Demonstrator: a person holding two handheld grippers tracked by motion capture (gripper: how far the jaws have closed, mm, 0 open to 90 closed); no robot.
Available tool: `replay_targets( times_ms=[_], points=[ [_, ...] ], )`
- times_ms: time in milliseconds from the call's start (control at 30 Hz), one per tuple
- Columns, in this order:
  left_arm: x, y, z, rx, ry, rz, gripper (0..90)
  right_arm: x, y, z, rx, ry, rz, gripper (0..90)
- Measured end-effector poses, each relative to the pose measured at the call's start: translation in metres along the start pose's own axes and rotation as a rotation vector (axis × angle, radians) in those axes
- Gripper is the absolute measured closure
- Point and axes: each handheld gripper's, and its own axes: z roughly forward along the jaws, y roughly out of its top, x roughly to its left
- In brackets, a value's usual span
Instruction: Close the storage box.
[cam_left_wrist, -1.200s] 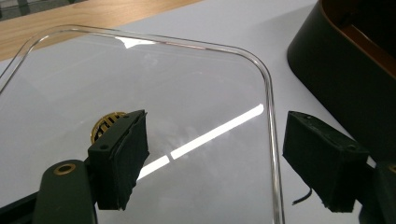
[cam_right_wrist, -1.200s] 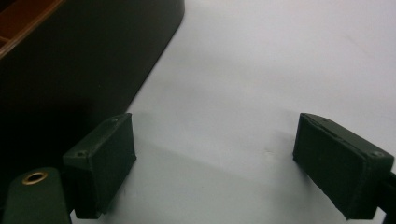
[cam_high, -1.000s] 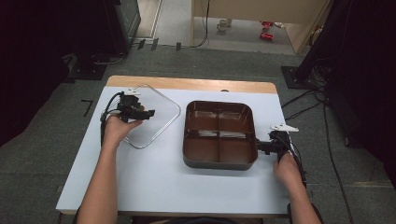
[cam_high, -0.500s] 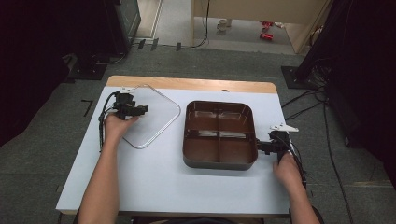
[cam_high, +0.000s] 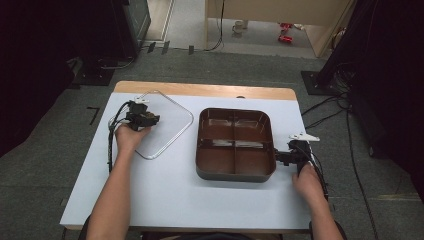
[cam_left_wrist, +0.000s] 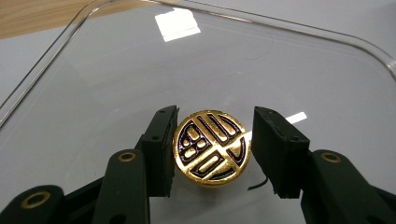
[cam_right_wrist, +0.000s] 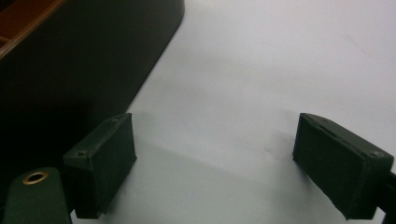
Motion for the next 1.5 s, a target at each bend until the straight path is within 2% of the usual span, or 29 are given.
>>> replay_targets(
  times_ms=[100, 200, 367, 533, 600, 733, 1033, 1267, 1500],
  points=[
    [0.004, -0.001, -0.001, -0.009, -0.016, -0.027, 58.8, 0.0, 0.0, 0.0, 0.0, 0.0, 0.0, 12.6],
    [0.003, 0.0, -0.001, -0.005, -0.01, -0.015, 59.2, 0.0, 0.0, 0.0, 0.0, 0.0, 0.0, 12.6],
    [0.004, 0.001, -0.002, 0.006, -0.012, -0.035, 59.6, 0.0, 0.0, 0.0, -0.001, 0.0, 0.0, 12.6],
    [0.003, 0.002, -0.004, 0.019, -0.014, -0.031, 59.8, 0.0, 0.0, 0.0, -0.001, 0.0, 0.0, 12.6],
    [0.004, 0.003, -0.006, 0.028, -0.021, -0.03, 59.8, 0.0, 0.0, 0.0, -0.001, 0.0, 0.0, 12.6],
    [0.005, 0.004, -0.014, 0.016, -0.038, -0.037, 59.8, 0.0, 0.0, 0.0, -0.001, 0.0, 0.0, 12.6],
    [-0.002, 0.014, -0.045, -0.033, -0.077, -0.017, 59.9, 0.0, 0.0, 0.0, -0.001, 0.0, 0.0, 12.6],
    [-0.01, 0.025, -0.065, -0.043, -0.115, 0.002, 59.9, 0.0, 0.0, 0.0, -0.001, 0.0, 0.0, 12.6],
    [-0.03, 0.038, -0.079, -0.071, -0.156, 0.069, 59.9, 0.0, 0.0, 0.0, -0.001, 0.0, 0.0, 12.6]
  ],
)
